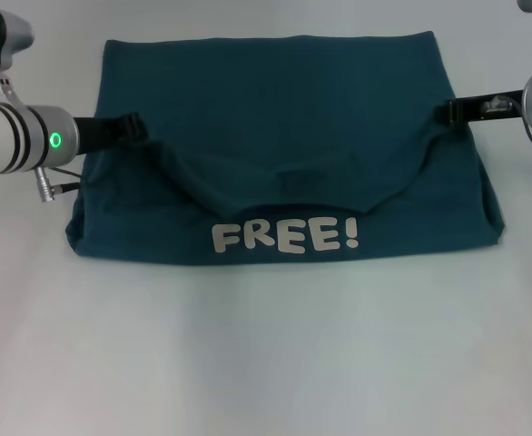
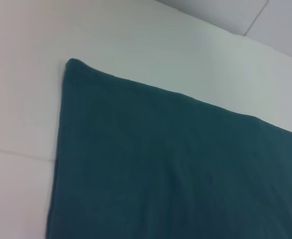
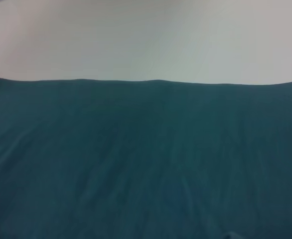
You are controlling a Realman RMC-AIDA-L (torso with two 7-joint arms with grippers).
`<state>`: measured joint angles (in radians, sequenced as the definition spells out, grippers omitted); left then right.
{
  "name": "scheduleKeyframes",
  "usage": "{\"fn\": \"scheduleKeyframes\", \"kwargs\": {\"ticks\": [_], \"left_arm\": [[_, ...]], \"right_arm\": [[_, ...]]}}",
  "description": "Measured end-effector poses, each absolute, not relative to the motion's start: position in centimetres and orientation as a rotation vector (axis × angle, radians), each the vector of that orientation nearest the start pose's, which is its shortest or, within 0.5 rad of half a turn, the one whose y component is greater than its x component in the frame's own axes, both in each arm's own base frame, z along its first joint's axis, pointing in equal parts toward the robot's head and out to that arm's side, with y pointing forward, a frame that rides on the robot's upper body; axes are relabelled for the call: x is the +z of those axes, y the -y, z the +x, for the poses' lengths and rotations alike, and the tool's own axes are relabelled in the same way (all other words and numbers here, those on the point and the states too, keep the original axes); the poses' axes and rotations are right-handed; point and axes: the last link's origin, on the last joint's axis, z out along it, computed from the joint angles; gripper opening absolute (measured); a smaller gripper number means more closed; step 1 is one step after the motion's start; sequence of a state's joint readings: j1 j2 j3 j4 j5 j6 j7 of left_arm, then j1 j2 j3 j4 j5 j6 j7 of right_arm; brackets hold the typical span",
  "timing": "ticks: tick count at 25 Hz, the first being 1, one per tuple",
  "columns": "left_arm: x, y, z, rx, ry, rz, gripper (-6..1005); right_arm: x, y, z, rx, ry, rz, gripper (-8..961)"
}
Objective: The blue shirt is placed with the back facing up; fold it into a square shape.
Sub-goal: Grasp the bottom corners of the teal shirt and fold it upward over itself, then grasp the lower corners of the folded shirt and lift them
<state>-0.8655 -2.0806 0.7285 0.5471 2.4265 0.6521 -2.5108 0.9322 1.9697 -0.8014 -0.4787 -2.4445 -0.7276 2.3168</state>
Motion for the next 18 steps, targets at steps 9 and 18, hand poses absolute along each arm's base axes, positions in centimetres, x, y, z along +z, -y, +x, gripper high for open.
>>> {"fn": "scheduleKeyframes", "kwargs": {"ticks": [9,18], "left_arm": [[2.5,-46.2,-27.1,-0.474,1.566,-1.666,385],[4.6,-42.6,-29.8,-0.596,1.703,-1.606,544]], "right_arm": [[5.1,-48.1,25.7,0.217,-1.264,-1.965,364],[7.9,-44.2,27.5,0.476,-1.487,-2.028,591]]}}
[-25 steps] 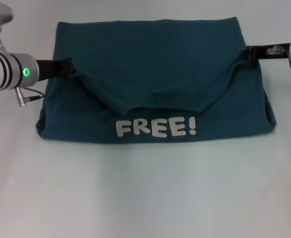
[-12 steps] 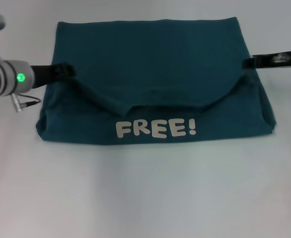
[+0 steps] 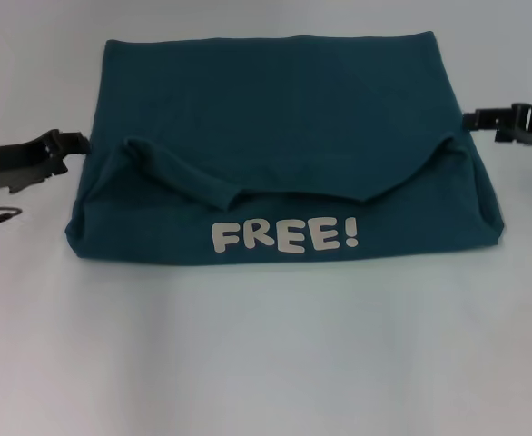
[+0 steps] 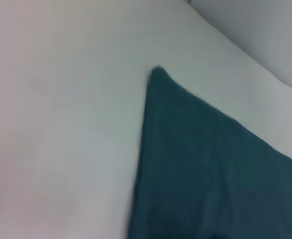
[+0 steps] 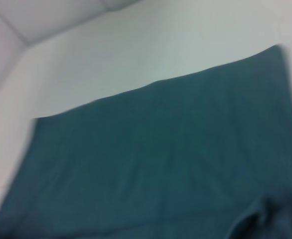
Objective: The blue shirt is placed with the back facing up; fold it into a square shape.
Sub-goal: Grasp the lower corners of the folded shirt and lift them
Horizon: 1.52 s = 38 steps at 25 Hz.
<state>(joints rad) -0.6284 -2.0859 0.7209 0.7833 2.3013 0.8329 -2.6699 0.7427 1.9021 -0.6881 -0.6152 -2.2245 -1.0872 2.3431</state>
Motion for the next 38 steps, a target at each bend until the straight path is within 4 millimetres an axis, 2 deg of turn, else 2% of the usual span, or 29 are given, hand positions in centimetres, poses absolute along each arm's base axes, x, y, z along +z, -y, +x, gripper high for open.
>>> {"fn": "scheduleKeyframes", "kwargs": {"ticks": [3,6,10,13,18,29,38], "left_arm": [[4.7,-40.6,-30.7,-0.678,1.792,-1.621,543],[5.3,-38.6,-31.4,-0.788,1.857,-1.648,535],[5.6,-36.5,-31.9,-0.858,1.899,-1.706,532],[5.6,-35.5,-32.2,-0.868,1.893,-1.761,531],[5.4,-35.0,-32.9,-0.844,1.847,-1.8,532],[3.4,-36.2,-34.5,-0.713,1.747,-1.775,535],[2.0,-36.5,-34.3,-0.645,1.744,-1.8,536]], "right_arm": [[7.8,-41.5,28.3,0.623,-1.567,-2.081,658],[7.6,-38.8,29.5,0.741,-1.626,-2.097,765],[7.7,-35.9,31.0,0.869,-1.668,-2.091,764],[7.9,-34.5,31.3,0.927,-1.653,-2.116,764],[7.8,-33.9,31.2,0.934,-1.621,-2.162,765],[7.8,-34.4,30.7,0.938,-1.585,-2.185,764],[7.8,-34.3,30.9,0.942,-1.588,-2.174,765]]}}
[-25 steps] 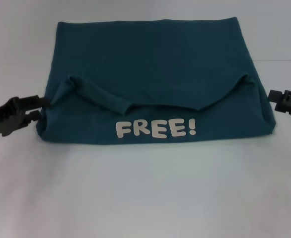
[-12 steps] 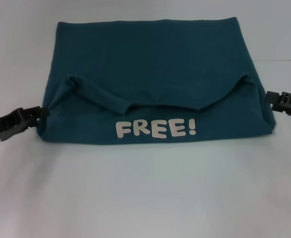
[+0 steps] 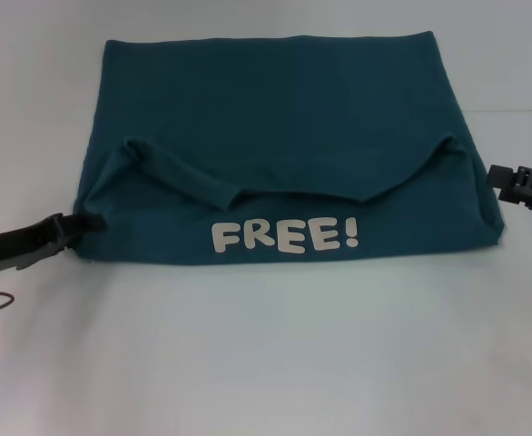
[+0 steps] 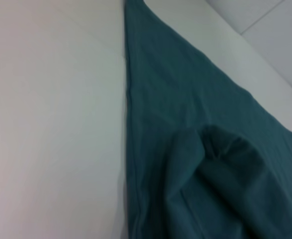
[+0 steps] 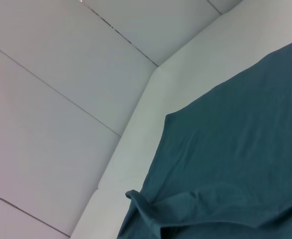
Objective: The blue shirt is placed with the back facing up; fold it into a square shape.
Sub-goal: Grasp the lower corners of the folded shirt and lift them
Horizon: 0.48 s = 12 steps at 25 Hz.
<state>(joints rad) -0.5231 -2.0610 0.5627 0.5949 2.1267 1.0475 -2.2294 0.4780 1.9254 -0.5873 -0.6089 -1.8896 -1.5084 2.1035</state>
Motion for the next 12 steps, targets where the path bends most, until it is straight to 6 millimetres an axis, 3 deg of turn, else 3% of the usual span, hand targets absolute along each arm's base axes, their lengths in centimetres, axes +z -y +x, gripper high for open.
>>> {"fn": "scheduleKeyframes", "kwargs": {"ticks": [12], "left_arm": [[0.5,-36.6,-33.6,-0.618,1.76,-1.833,533]], "right_arm": [[8.0,-34.0,31.2,0.951,-1.593,-2.161,764]]}}
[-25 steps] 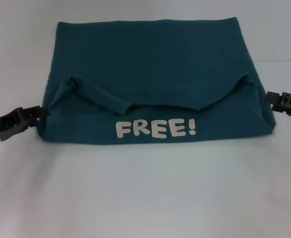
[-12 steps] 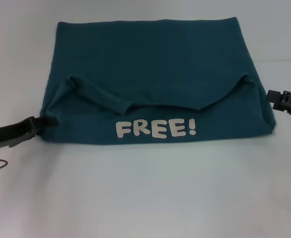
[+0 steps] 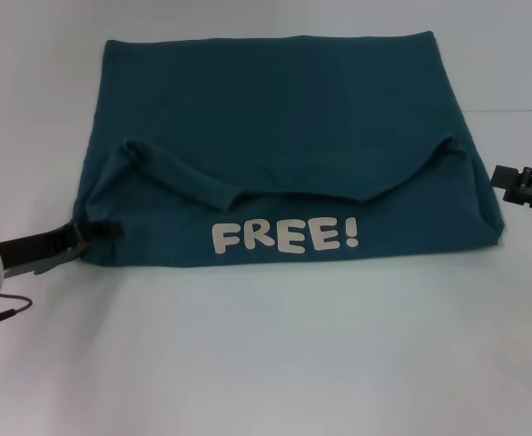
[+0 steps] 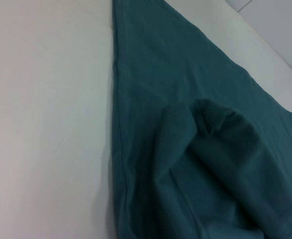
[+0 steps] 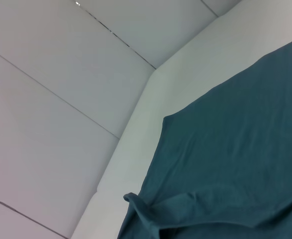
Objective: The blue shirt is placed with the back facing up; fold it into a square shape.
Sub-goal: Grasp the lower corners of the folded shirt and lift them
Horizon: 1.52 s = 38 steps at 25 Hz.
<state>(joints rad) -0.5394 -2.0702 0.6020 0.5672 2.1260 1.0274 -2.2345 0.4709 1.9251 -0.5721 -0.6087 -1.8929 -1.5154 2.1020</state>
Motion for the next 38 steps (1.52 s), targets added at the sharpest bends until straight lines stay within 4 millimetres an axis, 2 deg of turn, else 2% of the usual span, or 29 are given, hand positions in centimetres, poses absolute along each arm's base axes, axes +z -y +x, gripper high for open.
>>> {"fn": "scheduleKeyframes", "kwargs": {"ticks": [9,14,17,23,29,35,36,38], "left_arm": [[0.7,-36.6,-33.8,-0.596,1.755,-1.825,529],[0.6,-36.4,-33.9,-0.591,1.757,-1.828,371],[0.6,-36.3,-33.8,-0.591,1.759,-1.833,143],[1.3,-36.1,-33.3,-0.629,1.768,-1.864,28],[2.7,-36.5,-32.5,-0.718,1.818,-1.86,27],[3.1,-37.6,-31.7,-0.726,1.832,-1.848,27],[3.1,-37.7,-31.6,-0.724,1.829,-1.85,27],[3.0,-37.9,-31.4,-0.723,1.828,-1.853,27]], "right_arm": [[8.1,-33.8,31.3,0.96,-1.601,-2.15,763],[8.1,-33.7,31.5,0.962,-1.605,-2.144,762],[8.1,-33.7,31.5,0.963,-1.605,-2.147,762],[8.2,-33.5,31.6,0.919,-1.616,-2.168,762],[8.7,-34.4,31.8,0.752,-1.659,-2.195,761],[10.6,-36.9,31.7,0.549,-1.725,-2.124,760],[11.0,-37.7,31.7,0.464,-1.735,-2.087,760],[11.1,-38.1,31.8,0.419,-1.737,-2.073,760]]}}
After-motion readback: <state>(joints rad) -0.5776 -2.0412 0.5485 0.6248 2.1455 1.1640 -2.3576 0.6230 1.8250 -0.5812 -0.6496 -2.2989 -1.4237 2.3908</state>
